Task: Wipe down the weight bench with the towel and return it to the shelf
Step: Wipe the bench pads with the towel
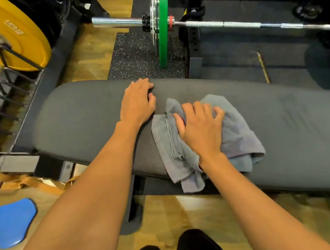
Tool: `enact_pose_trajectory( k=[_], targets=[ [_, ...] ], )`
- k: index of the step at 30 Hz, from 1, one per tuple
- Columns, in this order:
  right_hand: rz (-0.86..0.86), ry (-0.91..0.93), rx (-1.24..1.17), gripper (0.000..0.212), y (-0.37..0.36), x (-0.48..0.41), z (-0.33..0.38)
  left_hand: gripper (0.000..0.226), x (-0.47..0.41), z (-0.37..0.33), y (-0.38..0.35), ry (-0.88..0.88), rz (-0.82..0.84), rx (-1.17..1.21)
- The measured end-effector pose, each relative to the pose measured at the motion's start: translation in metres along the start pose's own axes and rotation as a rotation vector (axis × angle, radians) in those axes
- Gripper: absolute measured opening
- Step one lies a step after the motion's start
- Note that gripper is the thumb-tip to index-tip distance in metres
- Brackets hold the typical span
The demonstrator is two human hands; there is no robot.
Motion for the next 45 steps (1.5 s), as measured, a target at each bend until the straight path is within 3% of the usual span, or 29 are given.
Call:
enact_pose_trajectory(
  k=[6,11,15,18,23,30,36,41,43,45],
  targets=[
    [0.0,0.01,0.002,0.027,0.021,0.071,0.004,0.034,0.008,0.021,0.018,-0.09,0.062,-0.008],
    [-0.093,-0.05,0.032,0.029,-0.016,-0.02,0.044,0.027,0.009,0.04,0.021,-0.11,-0.06,0.014],
    [-0.011,-0.074,0.038,0.036,-0.071,-0.114,0.088,0.032,0.005,0.05,0.02,-0.08,-0.167,0.052],
    [0.047,-0.077,0.07,0.039,-0.082,-0.129,0.096,0.037,0.008,0.054,0.025,0.001,-0.178,0.155],
    [0.003,-0.061,0.044,0.035,-0.04,-0.056,0.092,0.028,0.015,0.056,0.035,0.031,-0.067,0.232],
    [-0.016,0.027,0.008,0.025,0.007,0.084,0.095,0.029,0.038,0.089,0.068,-0.069,0.024,0.013],
    [-0.134,0.026,0.029,0.027,-0.018,0.006,0.133,0.029,0.036,0.114,0.073,-0.088,-0.113,0.016],
    [0.074,-0.001,0.045,0.036,-0.086,-0.107,0.188,0.031,0.031,0.126,0.067,-0.051,-0.18,0.028],
    [0.15,0.008,0.051,0.039,-0.098,-0.117,0.197,0.035,0.035,0.131,0.07,0.002,-0.213,0.09],
    [0.114,-0.01,0.052,0.041,-0.09,-0.101,0.194,0.034,0.037,0.129,0.076,0.015,-0.211,0.113]
  ],
)
Point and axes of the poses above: each hand's wrist, its own x-axis away from the middle knuckle, its own y-axis out of the back of the hand, z = x × y, the point moved 10 cm from there along -x, towards the middle knuckle, and after that the axes turned 15 degrees about -y, right-handed, at the moved point
